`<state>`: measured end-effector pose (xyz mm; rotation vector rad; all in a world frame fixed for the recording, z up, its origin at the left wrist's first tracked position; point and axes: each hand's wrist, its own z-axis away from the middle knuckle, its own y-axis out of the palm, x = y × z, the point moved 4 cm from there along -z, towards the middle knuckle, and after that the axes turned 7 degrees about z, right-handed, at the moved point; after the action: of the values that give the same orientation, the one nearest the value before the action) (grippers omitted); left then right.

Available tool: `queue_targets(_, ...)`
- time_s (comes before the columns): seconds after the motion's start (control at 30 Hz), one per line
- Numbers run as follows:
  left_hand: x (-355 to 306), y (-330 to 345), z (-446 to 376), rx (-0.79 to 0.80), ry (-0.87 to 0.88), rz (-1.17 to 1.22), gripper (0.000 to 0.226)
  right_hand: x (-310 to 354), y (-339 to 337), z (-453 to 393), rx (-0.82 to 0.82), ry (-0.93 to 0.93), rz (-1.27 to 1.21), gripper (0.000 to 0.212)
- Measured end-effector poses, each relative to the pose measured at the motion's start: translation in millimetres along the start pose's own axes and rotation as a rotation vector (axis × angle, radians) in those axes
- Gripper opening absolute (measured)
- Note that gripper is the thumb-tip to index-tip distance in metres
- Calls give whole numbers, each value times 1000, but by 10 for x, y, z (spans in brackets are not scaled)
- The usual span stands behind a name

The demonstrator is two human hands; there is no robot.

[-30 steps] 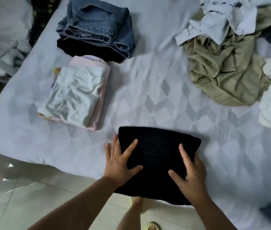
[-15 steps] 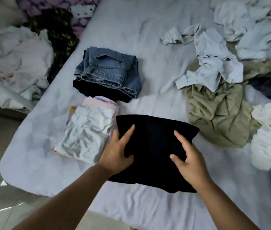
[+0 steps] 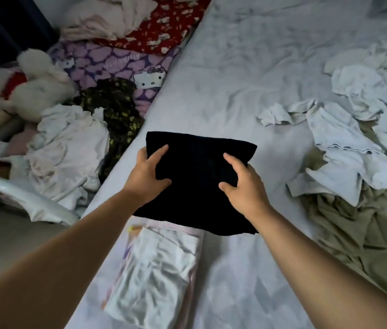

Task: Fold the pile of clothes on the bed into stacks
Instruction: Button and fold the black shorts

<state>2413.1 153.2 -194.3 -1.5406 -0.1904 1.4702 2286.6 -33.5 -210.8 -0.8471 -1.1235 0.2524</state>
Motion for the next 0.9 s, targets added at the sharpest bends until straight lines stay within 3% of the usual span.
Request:
queue_targets(0.23,364,-151,-960,108,30,-15,76,70,391,-828,24,102,-18,65)
queue_targets(0.33,649,117,-1204,181,-34,-373,67,-69,683,-995,183,177,452,68)
queue_targets(0.4,820,364,-1228,223,-54,-608,73,-152,869,-1006,227,155,594,65)
queue_targets(0.73,1143,737,-1348,351,-182,-638,73,-398,1243,-1101,251,191,589,61)
queue_targets(0.9,838,656,-1248,273,-139,-758,65,-380,991,-976,224,120,440,59)
